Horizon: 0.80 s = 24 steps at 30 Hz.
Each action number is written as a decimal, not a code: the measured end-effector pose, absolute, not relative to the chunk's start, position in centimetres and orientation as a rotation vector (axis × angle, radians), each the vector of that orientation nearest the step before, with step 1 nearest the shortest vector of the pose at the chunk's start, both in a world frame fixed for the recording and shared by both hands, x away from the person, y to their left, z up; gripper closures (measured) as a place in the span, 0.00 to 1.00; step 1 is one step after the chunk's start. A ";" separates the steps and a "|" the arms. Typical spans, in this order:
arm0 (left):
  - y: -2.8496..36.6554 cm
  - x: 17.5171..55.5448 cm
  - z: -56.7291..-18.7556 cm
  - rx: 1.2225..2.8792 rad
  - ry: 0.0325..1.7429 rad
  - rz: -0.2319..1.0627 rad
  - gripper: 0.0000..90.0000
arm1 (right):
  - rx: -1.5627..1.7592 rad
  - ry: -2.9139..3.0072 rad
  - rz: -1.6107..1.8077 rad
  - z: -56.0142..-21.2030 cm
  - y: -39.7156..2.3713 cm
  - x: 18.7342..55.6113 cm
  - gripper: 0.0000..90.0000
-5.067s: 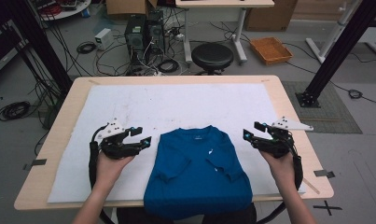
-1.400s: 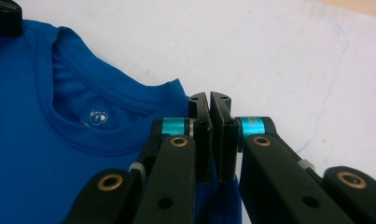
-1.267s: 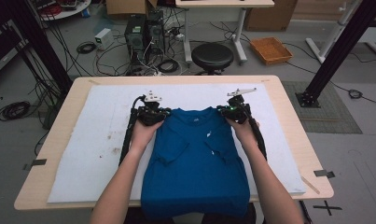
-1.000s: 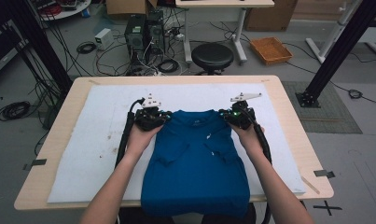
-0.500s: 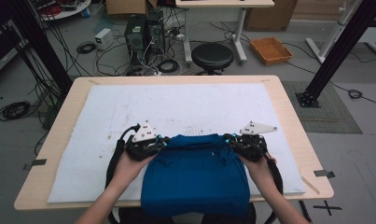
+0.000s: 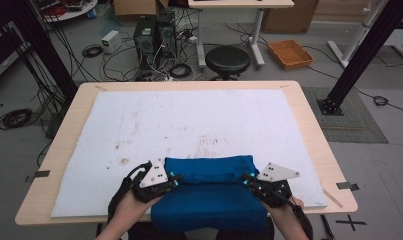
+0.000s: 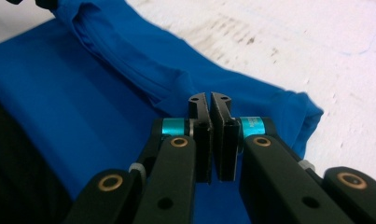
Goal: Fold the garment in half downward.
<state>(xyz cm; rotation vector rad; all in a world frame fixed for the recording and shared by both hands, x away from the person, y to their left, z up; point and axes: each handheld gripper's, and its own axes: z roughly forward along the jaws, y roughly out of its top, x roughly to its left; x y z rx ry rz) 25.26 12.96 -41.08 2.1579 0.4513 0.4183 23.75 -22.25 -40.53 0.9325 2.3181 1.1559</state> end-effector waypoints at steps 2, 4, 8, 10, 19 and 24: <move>12.8 24.7 -41.5 2.175 0.435 0.423 0.97 | 0.927 2.332 1.141 -40.8 -22.3 23.1 0.98; 12.7 24.3 -41.8 2.184 0.432 0.425 0.97 | 0.922 2.345 1.132 -41.1 -22.2 22.7 0.98; 12.5 23.8 -42.2 2.203 0.413 0.413 0.97 | 0.903 2.364 1.097 -41.7 -22.1 21.8 0.98; 12.4 23.5 -42.3 2.216 0.402 0.415 0.97 | 0.900 2.374 1.089 -41.8 -22.1 21.5 0.98; 12.4 22.3 -43.1 2.258 0.392 0.393 0.87 | 0.881 2.402 1.064 -42.3 -22.2 19.9 0.95; 13.0 22.5 -42.8 2.220 0.425 0.385 0.73 | 0.916 2.355 1.104 -41.7 -23.2 20.0 0.83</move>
